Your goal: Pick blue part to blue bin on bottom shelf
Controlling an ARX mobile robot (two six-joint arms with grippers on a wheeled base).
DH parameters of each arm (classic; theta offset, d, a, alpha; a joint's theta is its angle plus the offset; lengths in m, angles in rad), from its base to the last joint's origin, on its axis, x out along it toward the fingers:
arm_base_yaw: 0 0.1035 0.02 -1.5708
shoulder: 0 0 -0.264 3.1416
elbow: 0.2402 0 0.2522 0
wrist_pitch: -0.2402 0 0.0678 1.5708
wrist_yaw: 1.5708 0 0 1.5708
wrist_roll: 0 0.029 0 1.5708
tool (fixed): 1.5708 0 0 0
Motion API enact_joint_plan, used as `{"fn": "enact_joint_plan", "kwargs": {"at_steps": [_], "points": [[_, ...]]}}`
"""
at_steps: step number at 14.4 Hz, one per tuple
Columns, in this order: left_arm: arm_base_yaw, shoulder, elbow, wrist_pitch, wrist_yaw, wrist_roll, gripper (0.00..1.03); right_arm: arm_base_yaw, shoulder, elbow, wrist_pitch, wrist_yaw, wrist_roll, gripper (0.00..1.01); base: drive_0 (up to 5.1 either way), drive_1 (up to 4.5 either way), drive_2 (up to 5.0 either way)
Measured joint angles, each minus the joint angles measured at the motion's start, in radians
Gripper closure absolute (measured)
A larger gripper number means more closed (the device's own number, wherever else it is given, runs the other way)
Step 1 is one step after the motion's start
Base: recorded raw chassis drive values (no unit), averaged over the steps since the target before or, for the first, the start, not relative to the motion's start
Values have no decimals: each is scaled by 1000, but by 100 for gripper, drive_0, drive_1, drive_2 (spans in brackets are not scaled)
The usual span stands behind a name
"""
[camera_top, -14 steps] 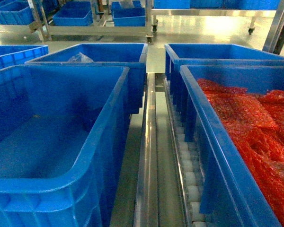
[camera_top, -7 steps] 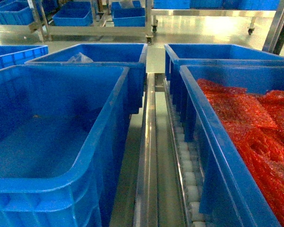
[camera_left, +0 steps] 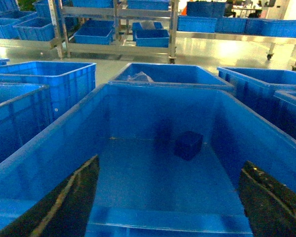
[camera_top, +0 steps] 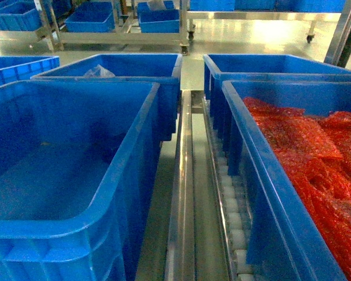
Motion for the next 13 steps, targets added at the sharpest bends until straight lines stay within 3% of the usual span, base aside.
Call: {"fn": "enact_joint_plan", "kwargs": {"at_steps": [1, 2, 13], "points": [[0, 0, 0, 0, 0, 0, 9, 0, 0, 0, 0, 0, 0, 3, 0, 0, 0], [0, 0, 0, 0, 0, 1, 4, 0, 0, 0, 0, 0, 0, 3, 0, 0, 0], [0, 0, 0, 0, 0, 1, 5, 0, 0, 0, 0, 0, 0, 3, 0, 0, 0]]}}
